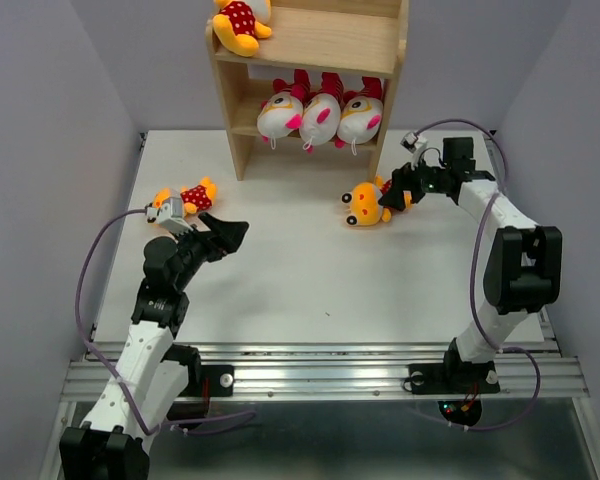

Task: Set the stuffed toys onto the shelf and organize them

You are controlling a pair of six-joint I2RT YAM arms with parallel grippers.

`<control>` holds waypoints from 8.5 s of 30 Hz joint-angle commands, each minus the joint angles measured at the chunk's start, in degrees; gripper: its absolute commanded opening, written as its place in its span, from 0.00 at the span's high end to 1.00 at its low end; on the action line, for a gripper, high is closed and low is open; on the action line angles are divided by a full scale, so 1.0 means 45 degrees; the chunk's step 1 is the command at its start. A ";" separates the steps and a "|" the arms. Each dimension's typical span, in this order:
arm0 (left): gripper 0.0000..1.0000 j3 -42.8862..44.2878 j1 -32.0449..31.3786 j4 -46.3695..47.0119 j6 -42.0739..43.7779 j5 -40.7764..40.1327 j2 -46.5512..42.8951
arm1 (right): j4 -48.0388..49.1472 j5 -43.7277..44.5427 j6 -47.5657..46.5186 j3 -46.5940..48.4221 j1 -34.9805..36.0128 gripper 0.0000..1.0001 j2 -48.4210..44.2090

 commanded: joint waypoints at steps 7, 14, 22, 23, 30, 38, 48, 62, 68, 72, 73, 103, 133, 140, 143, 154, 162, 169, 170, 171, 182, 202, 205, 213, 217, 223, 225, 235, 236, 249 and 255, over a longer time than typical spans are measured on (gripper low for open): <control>0.02 -0.1368 0.0003 0.1771 -0.1706 0.0639 -0.0309 | 0.4404 0.3581 0.0644 -0.2679 0.1925 0.07 -0.1159; 0.02 -0.2052 -0.0055 0.1967 -0.2233 0.0854 -0.0366 | 0.6149 0.8818 0.3342 -0.3015 0.2865 0.12 -0.0202; 0.03 -0.2658 -0.0172 0.2260 -0.2643 0.0737 -0.0855 | 0.6420 0.9308 0.3497 -0.3658 0.2865 0.56 -0.0104; 0.02 -0.2677 -0.0173 0.2357 -0.2721 0.0814 -0.0797 | 0.6264 0.9249 0.3576 -0.3639 0.2865 0.63 -0.0026; 0.03 -0.2639 -0.0718 0.3060 -0.2741 0.1479 0.0238 | 0.5111 0.6791 0.3868 -0.3442 0.2865 0.99 -0.0628; 0.02 -0.2249 -0.4911 0.5539 -0.2468 -0.0784 0.2829 | 0.3433 0.2888 0.9391 -0.3677 0.2865 0.99 -0.3363; 0.02 0.1343 -0.7301 0.6422 -0.0928 -0.1508 0.7402 | 0.4249 0.0363 1.4239 -0.5082 0.3584 0.99 -0.3677; 0.45 0.3434 -0.7731 0.5386 -0.0027 -0.1412 0.9476 | 0.5657 -0.0595 1.4652 -0.5670 0.4173 0.99 -0.4635; 1.00 0.3592 -0.7731 0.5171 0.0480 -0.1216 0.9439 | 0.3926 -0.0829 1.1590 -0.4969 0.4173 0.81 -0.4635; 1.00 0.3494 -0.7731 0.4762 0.1981 -0.0554 0.9107 | 0.0141 -0.1943 0.5293 -0.3603 0.4173 0.36 -0.4615; 1.00 0.3494 -0.7731 0.4277 0.2797 -0.0378 0.9029 | -0.0798 -0.1827 0.1931 -0.3271 0.4173 0.28 -0.4712; 1.00 0.4433 -0.8806 0.1341 0.9155 0.2810 0.8599 | -0.8562 -0.2471 -1.2345 -0.1217 0.5169 0.63 -0.3521; 0.10 0.0818 -0.8395 0.6167 0.2044 -0.1120 0.7151 | 0.6243 0.4112 1.6760 -0.5768 0.4798 0.99 -0.6002; 0.46 0.2047 -0.8395 0.5445 0.2375 -0.0981 0.8558 | 0.6516 0.3585 1.6936 -0.5962 0.4798 0.99 -0.6313; 0.77 0.2244 -0.8395 0.5308 0.2493 -0.1060 0.8501 | 0.6497 0.3526 1.6315 -0.6080 0.4798 0.99 -0.6412; 1.00 0.3121 -0.8356 0.1119 0.5321 -0.2699 0.5613 | 0.3182 0.1573 0.3512 -0.5222 0.4681 0.00 -0.7603; 1.00 0.6245 -0.8064 -0.2718 0.9639 -0.3853 0.5335 | 0.2297 0.2610 -0.0291 -0.6118 0.4681 0.00 -0.8832; 1.00 0.9642 -0.6385 -0.4418 0.9857 -0.3502 0.6994 | 0.2356 0.1476 -0.0134 -0.6217 0.4564 0.00 -0.9381; 1.00 1.0053 -0.6210 -0.4516 0.9856 -0.3501 0.7229 | 0.2356 0.1378 -0.0154 -0.6158 0.4564 0.00 -0.9420; 1.00 1.0830 -0.6169 -0.4575 0.9856 -0.3443 0.7424 | 0.2376 0.1377 -0.0096 -0.6100 0.4564 0.00 -0.9439; 1.00 1.6966 -0.5485 -0.5452 0.9856 -0.4416 1.0412 | 0.2532 0.1338 0.0470 -0.6899 0.4310 0.00 -0.9888; 0.99 2.4860 -0.4548 -0.4401 1.1106 -0.6040 1.5705 | 0.3040 0.1279 0.1233 -0.7916 0.3958 0.00 -1.0553; 0.89 2.5369 -0.4489 -0.4303 1.1087 -0.6001 1.6137 | 0.3098 0.1280 0.1252 -0.7935 0.3958 0.00 -1.0592; 0.58 2.5194 -0.4352 -0.4107 1.0755 -0.6099 1.6274 | 0.3294 0.1046 0.1701 -0.8072 0.3724 0.00 -1.0631; 0.45 2.5155 -0.4352 -0.4068 1.0677 -0.6255 1.6274 | 0.3313 0.1006 0.1799 -0.8053 0.3724 0.00 -1.0631; 0.37 2.5174 -0.4352 -0.3970 1.0599 -0.6294 1.6274 | 0.3469 0.0928 0.2033 -0.8091 0.3607 0.00 -1.0592; 0.36 2.5213 -0.4372 -0.3950 1.0560 -0.6294 1.6274 | 0.3489 0.0909 0.2111 -0.8111 0.3491 0.00 -1.0592; 0.26 2.5428 -0.4294 -0.3911 1.0326 -0.6392 1.6333 | 0.3489 0.0830 0.2229 -0.8189 0.3372 0.00 -1.0631; 0.26 2.5447 -0.4294 -0.3892 1.0306 -0.6411 1.6352 | 0.3489 0.0830 0.2248 -0.8208 0.3372 0.00 -1.0631; 0.11 2.5935 -0.4177 -0.3872 0.9682 -0.6315 1.6294 | 0.3509 0.0616 0.2307 -0.8307 0.3255 0.00 -1.0690; 0.06 2.5839 -0.4138 -0.3970 0.9329 -0.5982 1.5689 | 0.3508 0.0382 0.2190 -0.8267 0.3255 0.00 -1.0690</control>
